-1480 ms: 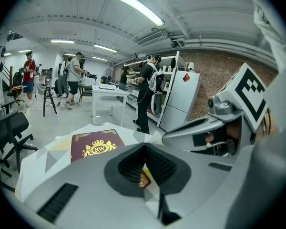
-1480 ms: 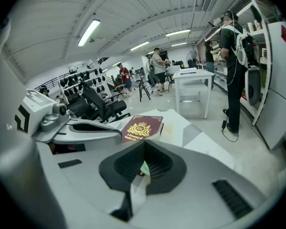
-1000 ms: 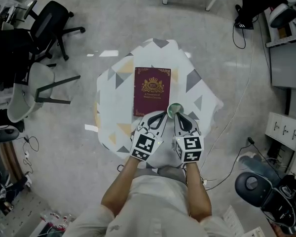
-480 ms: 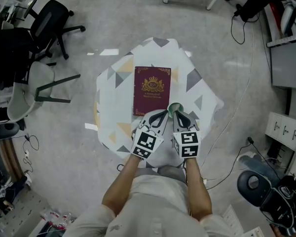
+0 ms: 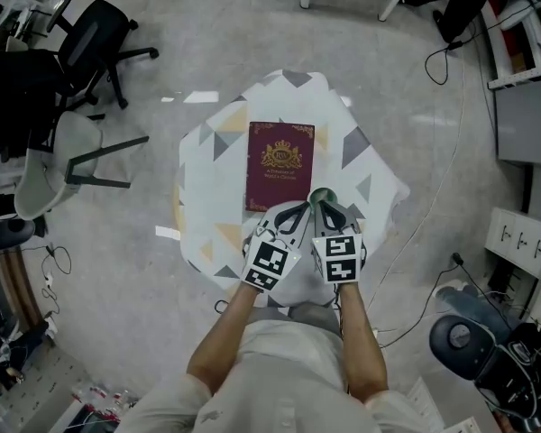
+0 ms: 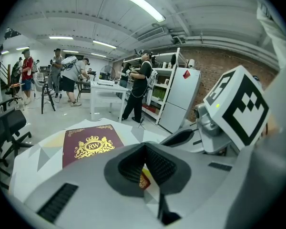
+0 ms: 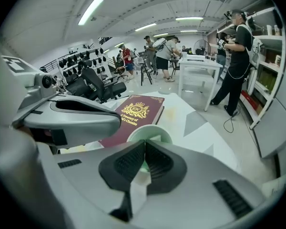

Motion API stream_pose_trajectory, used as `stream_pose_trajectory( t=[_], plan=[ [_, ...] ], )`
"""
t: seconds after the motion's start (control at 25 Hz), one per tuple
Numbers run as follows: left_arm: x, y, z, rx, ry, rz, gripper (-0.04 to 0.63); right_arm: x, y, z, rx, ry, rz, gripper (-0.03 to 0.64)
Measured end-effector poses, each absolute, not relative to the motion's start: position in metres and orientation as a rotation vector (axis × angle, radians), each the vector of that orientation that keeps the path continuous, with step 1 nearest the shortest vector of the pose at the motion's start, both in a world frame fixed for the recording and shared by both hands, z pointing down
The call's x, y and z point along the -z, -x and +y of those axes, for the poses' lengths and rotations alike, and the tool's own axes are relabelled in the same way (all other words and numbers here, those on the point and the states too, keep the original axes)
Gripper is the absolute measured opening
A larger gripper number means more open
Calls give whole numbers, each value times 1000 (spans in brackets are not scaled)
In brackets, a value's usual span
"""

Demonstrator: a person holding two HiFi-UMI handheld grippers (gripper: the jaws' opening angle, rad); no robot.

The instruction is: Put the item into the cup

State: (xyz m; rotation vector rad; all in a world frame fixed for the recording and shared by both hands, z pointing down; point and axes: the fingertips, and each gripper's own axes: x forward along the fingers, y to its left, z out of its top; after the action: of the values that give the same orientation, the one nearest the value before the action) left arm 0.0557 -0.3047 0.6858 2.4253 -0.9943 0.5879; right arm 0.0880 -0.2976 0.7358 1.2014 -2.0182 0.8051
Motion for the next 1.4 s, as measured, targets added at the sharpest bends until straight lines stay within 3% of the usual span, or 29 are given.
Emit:
stream_pose_trajectory(
  t=[1.08,1.4],
  plan=[
    [-668,-40,-297,-576,-2439,-1052,12,-724,-89,-295,-743,-1238,-2018,23],
    [-631,-34,-294,-538,-2503,-1078,12,-659,-89,-297,-591,-1344,-2152,28]
  ],
)
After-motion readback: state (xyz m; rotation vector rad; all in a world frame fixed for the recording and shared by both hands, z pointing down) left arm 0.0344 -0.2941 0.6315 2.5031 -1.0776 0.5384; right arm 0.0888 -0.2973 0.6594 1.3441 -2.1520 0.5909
